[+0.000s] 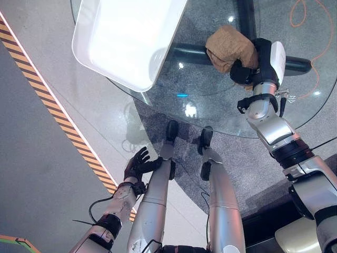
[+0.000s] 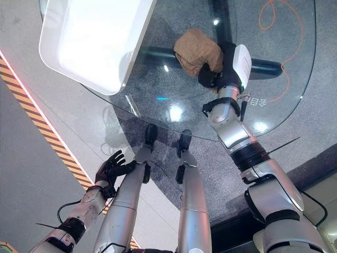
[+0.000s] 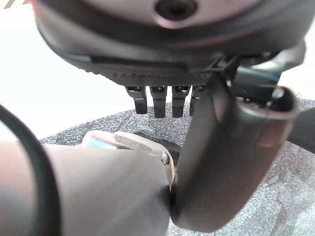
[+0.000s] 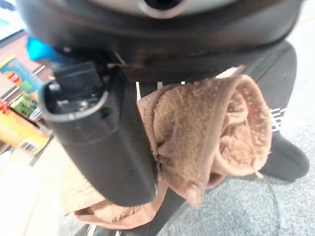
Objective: Wipe the table with a cloth and put it in the basket.
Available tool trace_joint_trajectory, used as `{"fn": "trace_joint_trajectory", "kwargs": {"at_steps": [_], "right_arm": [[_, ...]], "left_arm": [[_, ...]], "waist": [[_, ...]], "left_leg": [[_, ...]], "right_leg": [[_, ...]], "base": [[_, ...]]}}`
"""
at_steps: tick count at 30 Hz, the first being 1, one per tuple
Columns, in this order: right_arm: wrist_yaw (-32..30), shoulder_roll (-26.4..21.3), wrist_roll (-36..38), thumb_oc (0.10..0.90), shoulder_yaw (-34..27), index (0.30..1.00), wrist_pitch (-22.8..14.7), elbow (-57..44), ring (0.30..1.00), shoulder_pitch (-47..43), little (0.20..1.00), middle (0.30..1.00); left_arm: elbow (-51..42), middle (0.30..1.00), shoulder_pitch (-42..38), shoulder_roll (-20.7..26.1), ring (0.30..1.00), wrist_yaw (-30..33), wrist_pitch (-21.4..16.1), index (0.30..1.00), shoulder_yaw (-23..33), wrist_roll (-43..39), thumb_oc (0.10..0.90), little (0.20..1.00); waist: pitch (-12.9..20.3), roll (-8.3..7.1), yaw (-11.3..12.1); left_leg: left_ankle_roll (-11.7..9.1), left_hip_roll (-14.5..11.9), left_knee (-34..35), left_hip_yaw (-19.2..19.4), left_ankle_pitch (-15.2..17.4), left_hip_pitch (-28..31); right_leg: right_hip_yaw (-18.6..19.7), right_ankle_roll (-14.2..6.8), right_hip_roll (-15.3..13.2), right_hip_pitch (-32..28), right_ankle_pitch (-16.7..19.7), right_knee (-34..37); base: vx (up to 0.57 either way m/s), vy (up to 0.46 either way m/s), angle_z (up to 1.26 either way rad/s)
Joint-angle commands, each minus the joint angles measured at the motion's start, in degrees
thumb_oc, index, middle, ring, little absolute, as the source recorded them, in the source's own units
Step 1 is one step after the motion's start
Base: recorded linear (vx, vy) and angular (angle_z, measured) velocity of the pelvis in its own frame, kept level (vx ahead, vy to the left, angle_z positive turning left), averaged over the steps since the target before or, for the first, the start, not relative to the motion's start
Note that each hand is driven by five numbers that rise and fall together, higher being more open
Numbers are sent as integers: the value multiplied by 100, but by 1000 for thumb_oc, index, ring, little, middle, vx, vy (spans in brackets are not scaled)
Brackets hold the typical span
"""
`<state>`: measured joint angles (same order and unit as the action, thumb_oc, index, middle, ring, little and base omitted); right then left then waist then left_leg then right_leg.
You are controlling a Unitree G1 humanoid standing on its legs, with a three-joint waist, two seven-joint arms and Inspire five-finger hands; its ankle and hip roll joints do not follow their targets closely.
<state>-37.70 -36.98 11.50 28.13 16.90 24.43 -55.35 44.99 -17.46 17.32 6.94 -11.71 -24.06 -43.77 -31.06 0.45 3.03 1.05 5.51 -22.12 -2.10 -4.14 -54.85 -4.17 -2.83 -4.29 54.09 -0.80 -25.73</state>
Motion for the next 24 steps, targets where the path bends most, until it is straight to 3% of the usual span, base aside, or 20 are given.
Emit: {"fn": "trace_joint_trajectory", "kwargs": {"at_steps": [1,7,12,18,24], "right_arm": [[-1167,-1088,155,100,-883,300,-130,147,300,24,200,300],[-2013,-1156,640,100,-1493,300,-618,281,300,402,200,300],[-2277,-1104,646,100,-1667,300,-850,318,300,443,200,300],[-2136,-1020,534,100,-1551,300,-840,235,300,241,200,300],[-1721,-815,303,100,-1195,300,-578,-85,300,-28,200,300]], "left_arm": [[81,900,967,-40,900,-13,-55,900,44,-113,800,900],[74,900,1030,-23,900,-58,-109,900,51,-189,800,900],[43,900,961,-29,900,-7,-75,900,2,-237,800,900],[104,900,880,-95,900,-15,-37,900,10,-195,800,900],[159,900,847,-200,900,-43,-41,900,5,-133,800,900]], "waist": [[126,192,30],[126,216,-33],[126,244,-45],[126,283,-25],[126,311,31]], "left_leg": [[238,92,-146,155,676,252],[246,93,-157,185,725,256],[259,107,-160,197,729,255],[235,122,-130,187,723,306],[218,127,-102,181,684,300]], "right_leg": [[-5,-109,254,-52,452,494],[37,-126,260,-50,452,516],[45,-131,251,-50,473,545],[38,-130,220,-98,451,575],[5,-88,197,-87,396,552]], "base": [[0,0,0],[0,0,-1],[-1,-6,-10],[-2,-2,-5],[0,0,0]]}}
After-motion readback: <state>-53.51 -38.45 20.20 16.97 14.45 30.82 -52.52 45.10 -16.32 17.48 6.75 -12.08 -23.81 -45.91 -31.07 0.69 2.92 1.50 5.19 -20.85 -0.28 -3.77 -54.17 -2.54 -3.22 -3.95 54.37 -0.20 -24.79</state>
